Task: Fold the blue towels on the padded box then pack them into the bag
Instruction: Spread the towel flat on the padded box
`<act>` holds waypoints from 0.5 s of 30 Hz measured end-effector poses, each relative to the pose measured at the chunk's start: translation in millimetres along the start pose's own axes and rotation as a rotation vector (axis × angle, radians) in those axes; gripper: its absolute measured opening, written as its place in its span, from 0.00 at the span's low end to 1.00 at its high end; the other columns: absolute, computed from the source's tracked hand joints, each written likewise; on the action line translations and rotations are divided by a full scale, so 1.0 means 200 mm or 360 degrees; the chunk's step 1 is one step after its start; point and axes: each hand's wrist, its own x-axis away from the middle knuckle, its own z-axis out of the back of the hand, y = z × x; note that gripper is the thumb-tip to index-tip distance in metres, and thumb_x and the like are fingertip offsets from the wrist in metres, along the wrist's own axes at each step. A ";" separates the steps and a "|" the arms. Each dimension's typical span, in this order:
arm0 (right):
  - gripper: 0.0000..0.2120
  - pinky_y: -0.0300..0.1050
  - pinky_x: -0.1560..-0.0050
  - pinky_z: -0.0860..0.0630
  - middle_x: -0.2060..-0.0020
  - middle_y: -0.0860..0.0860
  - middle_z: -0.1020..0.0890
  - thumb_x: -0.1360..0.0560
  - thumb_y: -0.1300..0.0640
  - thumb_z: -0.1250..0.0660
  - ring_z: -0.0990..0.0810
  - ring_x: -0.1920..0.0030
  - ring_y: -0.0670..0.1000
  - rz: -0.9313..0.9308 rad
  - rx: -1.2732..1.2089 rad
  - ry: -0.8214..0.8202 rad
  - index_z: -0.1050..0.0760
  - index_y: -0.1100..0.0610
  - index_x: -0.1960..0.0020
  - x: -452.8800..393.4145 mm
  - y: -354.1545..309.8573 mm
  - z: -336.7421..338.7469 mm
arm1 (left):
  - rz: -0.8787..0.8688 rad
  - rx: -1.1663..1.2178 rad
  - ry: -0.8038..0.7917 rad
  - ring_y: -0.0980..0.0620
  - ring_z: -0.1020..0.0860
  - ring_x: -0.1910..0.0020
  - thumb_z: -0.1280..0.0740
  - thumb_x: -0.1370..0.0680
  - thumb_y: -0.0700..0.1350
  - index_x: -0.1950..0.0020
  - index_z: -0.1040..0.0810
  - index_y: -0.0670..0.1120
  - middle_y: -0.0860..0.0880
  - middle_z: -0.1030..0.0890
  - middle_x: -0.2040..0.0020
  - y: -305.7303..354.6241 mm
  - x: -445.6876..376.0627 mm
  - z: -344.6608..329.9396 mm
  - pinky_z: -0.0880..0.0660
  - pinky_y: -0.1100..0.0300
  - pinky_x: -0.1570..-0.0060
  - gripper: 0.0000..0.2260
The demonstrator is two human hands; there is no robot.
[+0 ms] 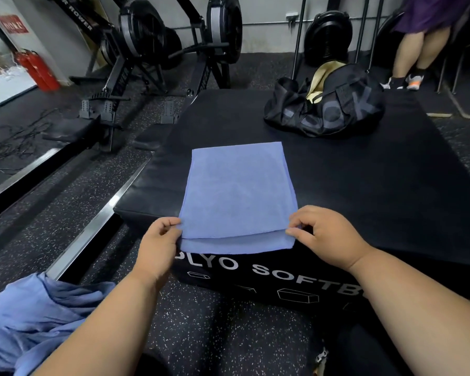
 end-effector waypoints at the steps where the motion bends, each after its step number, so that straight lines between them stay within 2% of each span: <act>1: 0.02 0.47 0.49 0.22 0.54 0.40 0.19 0.23 0.48 0.26 0.20 0.52 0.44 0.0041 0.0031 -0.0015 0.18 0.44 0.54 0.00 0.00 0.00 | 0.0016 0.0037 -0.0049 0.51 0.21 0.59 0.32 0.20 0.38 0.47 0.16 0.50 0.47 0.14 0.54 0.01 0.01 0.01 0.26 0.55 0.59 0.08; 2: 0.02 0.48 0.48 0.22 0.54 0.40 0.19 0.24 0.47 0.26 0.20 0.51 0.44 0.0080 0.0062 -0.0037 0.17 0.44 0.53 0.01 0.01 0.00 | 0.0041 0.0065 -0.0096 0.52 0.19 0.58 0.33 0.19 0.37 0.46 0.15 0.48 0.47 0.13 0.52 0.03 0.03 0.01 0.25 0.56 0.58 0.09; 5: 0.16 0.42 0.38 0.27 0.45 0.38 0.21 0.29 0.38 0.25 0.23 0.44 0.43 0.0098 0.0174 -0.0166 0.17 0.41 0.43 0.01 0.03 -0.02 | 0.0052 0.0125 -0.0254 0.52 0.16 0.52 0.32 0.18 0.34 0.38 0.16 0.47 0.47 0.12 0.45 0.08 0.06 0.04 0.20 0.61 0.55 0.13; 8: 0.23 0.36 0.37 0.35 0.42 0.37 0.24 0.32 0.37 0.21 0.28 0.42 0.43 0.0114 0.0259 -0.0226 0.19 0.40 0.39 0.02 0.03 -0.03 | -0.0039 -0.0155 -0.0377 0.55 0.16 0.53 0.27 0.23 0.32 0.31 0.20 0.51 0.47 0.13 0.46 0.09 0.07 0.09 0.21 0.66 0.53 0.23; 10: 0.21 0.36 0.38 0.35 0.43 0.37 0.24 0.31 0.39 0.21 0.27 0.43 0.44 0.0128 0.0255 -0.0184 0.18 0.40 0.40 0.02 0.03 -0.03 | -0.0188 -0.0528 -0.0373 0.58 0.18 0.56 0.25 0.24 0.32 0.28 0.22 0.53 0.44 0.15 0.47 0.08 0.06 0.10 0.22 0.68 0.54 0.27; 12: 0.17 0.37 0.39 0.33 0.45 0.38 0.23 0.30 0.43 0.21 0.26 0.44 0.44 0.0116 0.0195 -0.0123 0.17 0.42 0.42 0.02 0.02 -0.03 | -0.0378 -0.0825 -0.0330 0.61 0.20 0.58 0.24 0.24 0.34 0.28 0.22 0.53 0.46 0.16 0.47 0.06 0.06 0.09 0.24 0.71 0.55 0.27; 15: 0.09 0.40 0.41 0.27 0.50 0.38 0.20 0.27 0.51 0.23 0.22 0.48 0.44 0.0108 0.0099 0.0001 0.15 0.44 0.48 0.02 0.01 -0.03 | -0.0450 -0.0857 -0.0173 0.60 0.22 0.62 0.24 0.23 0.39 0.35 0.19 0.56 0.49 0.17 0.53 0.07 0.06 0.08 0.27 0.72 0.59 0.20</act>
